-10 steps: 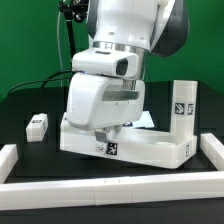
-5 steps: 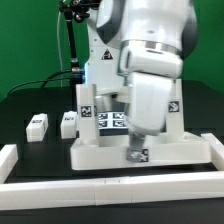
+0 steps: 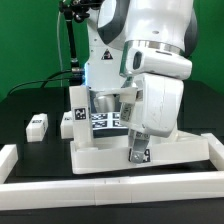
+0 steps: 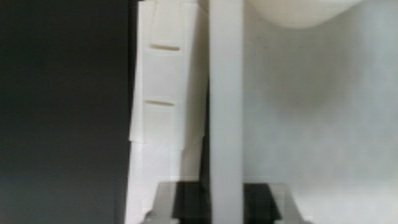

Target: Assemble desk

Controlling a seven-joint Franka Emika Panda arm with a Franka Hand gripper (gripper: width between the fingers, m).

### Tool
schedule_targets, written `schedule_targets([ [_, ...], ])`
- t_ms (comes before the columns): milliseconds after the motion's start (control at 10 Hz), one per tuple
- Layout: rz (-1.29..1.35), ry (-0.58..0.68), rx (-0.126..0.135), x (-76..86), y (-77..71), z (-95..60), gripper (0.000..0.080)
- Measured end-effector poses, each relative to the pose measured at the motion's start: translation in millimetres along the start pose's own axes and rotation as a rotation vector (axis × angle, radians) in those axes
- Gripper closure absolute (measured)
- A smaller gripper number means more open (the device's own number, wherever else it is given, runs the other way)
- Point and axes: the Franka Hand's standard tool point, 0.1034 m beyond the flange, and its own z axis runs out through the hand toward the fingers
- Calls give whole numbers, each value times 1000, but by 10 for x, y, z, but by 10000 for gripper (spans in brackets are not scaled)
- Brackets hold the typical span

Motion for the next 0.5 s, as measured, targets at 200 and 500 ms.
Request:
schedule_targets([
  [200,89,-3,5,28,18,6,739],
  [500,178,-27,43,155,167,26,739],
])
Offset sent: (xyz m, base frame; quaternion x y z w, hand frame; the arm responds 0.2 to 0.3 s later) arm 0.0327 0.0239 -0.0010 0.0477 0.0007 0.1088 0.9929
